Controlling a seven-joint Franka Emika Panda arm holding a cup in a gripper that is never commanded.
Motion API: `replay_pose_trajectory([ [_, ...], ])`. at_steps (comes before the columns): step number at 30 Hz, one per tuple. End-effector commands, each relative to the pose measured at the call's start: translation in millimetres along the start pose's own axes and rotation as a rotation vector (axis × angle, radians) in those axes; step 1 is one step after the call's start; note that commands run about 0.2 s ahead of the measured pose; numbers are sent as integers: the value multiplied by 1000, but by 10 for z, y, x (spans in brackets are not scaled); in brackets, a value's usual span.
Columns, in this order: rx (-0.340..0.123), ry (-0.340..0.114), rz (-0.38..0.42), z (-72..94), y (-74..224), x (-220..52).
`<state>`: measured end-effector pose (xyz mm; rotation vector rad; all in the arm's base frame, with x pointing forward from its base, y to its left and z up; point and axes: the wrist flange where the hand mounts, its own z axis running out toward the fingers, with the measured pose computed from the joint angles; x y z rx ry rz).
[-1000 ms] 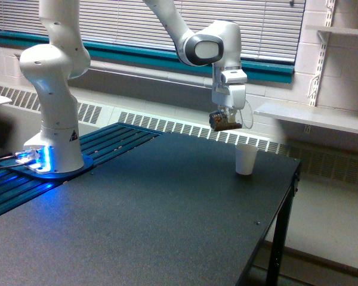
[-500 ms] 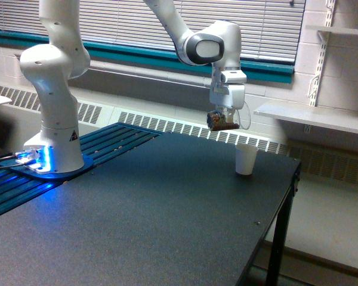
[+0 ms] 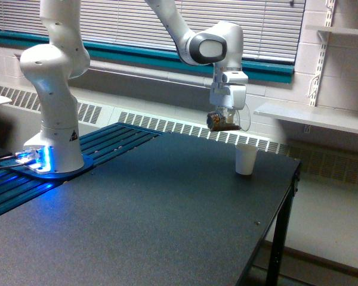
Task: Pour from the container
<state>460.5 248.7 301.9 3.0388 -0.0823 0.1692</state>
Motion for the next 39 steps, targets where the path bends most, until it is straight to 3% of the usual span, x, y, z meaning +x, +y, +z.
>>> replay_pose_trajectory([
  [1,-11,0,19,-36,-52,55],
  [39,-84,-40,-19,-141,-123,126],
])
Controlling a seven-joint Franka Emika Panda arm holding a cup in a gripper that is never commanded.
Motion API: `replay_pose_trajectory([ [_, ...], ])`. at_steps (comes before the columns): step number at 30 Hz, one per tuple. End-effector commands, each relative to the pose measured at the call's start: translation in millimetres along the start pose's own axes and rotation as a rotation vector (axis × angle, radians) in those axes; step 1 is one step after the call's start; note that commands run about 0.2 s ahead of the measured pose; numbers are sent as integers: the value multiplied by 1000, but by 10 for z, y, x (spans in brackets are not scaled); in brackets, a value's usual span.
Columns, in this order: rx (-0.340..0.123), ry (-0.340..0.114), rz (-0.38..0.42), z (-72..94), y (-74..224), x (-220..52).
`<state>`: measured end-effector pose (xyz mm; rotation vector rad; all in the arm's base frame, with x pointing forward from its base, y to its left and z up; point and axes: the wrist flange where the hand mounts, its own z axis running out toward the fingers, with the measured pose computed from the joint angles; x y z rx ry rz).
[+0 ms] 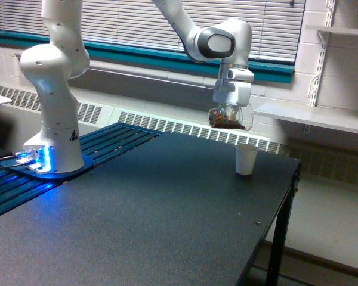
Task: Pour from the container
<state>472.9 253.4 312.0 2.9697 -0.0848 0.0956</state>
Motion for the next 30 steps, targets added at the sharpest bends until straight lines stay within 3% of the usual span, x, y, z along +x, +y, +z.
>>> replay_pose_trajectory([
  [1,-12,4,-15,-60,-77,-6],
  [30,-56,-14,-30,-117,-149,7],
])
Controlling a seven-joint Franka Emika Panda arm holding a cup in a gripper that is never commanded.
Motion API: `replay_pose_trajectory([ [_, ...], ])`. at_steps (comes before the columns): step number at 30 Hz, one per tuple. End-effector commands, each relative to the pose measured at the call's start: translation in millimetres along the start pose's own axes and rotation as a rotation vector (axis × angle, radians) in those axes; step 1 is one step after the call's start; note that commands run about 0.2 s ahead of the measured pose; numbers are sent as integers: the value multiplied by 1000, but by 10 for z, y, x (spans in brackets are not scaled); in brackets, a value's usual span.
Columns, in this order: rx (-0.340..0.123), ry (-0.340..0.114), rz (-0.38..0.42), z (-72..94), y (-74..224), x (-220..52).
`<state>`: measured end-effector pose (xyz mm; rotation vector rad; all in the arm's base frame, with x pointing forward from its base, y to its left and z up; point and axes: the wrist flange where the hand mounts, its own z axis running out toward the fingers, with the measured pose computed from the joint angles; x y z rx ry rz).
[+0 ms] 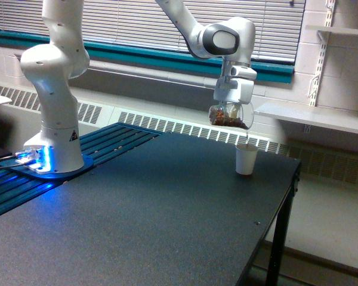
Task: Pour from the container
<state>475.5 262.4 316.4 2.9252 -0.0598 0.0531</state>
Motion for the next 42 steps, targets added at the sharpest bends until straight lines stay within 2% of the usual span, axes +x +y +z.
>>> replay_pose_trajectory([
  [1,-11,11,-10,-64,-65,-19],
  [42,-61,-3,-35,-91,-129,-27],
])
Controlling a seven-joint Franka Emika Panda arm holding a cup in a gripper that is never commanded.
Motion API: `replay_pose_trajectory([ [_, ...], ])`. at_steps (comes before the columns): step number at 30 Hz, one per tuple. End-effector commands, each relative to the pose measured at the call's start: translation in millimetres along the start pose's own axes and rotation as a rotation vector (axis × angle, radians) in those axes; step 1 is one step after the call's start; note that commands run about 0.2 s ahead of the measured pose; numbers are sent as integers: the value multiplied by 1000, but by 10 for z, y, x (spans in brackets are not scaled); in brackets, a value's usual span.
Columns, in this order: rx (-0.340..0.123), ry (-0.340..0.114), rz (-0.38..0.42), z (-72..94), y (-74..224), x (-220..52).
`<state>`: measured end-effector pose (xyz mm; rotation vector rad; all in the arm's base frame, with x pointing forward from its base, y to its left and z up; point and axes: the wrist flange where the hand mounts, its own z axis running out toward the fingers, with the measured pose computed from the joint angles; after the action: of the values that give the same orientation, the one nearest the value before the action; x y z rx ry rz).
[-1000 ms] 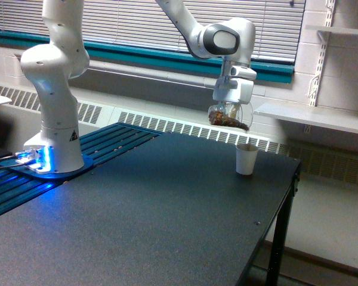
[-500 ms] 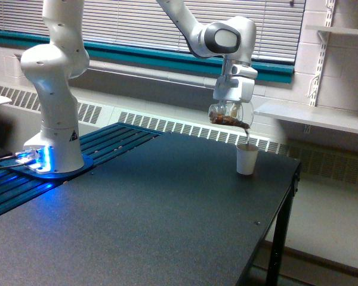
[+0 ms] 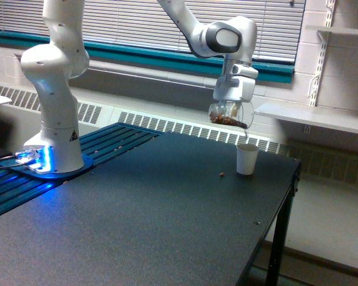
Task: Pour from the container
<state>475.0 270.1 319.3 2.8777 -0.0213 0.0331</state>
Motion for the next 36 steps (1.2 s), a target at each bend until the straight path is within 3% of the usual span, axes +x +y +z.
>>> replay_pose_trajectory([
  [1,-16,6,-7,-49,-61,-21],
  [36,-62,-28,-24,-134,-104,12],
])
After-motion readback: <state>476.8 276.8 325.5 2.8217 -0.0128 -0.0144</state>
